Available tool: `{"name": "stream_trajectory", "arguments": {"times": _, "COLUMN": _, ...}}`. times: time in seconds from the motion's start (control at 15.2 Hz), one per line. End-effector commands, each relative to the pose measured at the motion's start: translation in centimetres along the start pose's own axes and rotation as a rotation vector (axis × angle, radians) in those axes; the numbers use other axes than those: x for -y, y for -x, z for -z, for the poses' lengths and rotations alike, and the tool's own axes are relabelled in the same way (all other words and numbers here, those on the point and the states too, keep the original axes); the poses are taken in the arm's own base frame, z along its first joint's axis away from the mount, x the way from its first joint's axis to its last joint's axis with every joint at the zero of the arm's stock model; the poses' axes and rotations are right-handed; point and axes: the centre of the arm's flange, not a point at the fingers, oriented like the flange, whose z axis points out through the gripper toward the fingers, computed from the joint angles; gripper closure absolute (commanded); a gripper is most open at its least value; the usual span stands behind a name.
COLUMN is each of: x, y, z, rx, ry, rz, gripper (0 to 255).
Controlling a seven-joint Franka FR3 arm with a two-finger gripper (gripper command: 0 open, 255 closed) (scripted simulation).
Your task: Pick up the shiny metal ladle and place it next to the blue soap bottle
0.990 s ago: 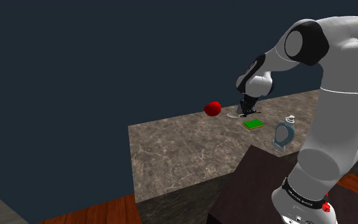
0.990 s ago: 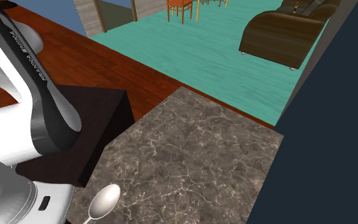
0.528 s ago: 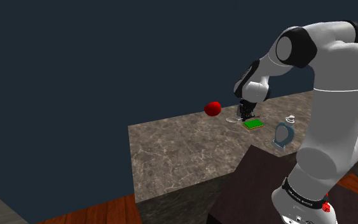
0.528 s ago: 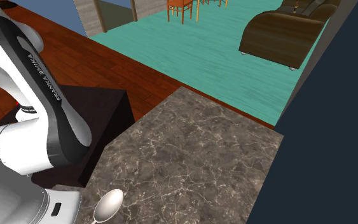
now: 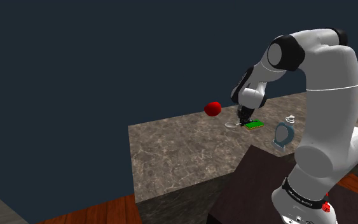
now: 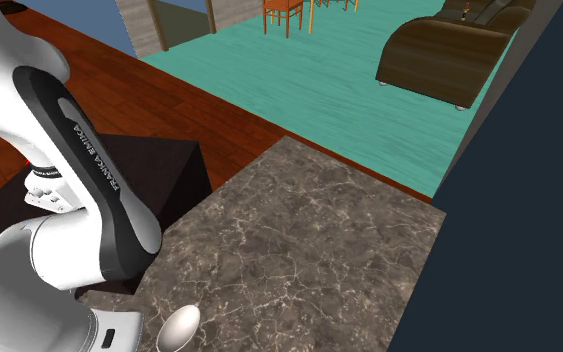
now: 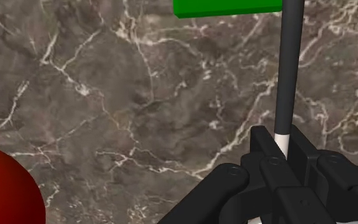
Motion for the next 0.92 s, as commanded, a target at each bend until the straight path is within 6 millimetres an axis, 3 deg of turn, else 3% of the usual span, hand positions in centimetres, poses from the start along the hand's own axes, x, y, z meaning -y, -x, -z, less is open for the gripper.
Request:
{"name": "stream_trajectory", "arguments": {"times": 0.0, "x": 0.1, "y": 0.1, "z": -1.0, "rx": 0.000, "ry": 0.000, "rz": 0.000, "gripper": 255}}
{"name": "stream_trajectory", "arguments": {"times": 0.4, "x": 0.5, "y": 0.2, "z": -4.4, "rx": 0.000, "ry": 0.000, "rz": 0.000, "gripper": 255}}
{"name": "stream_trajectory", "arguments": {"times": 0.86, "x": 0.5, "y": 0.2, "z": -4.4, "rx": 0.000, "ry": 0.000, "rz": 0.000, "gripper": 255}}
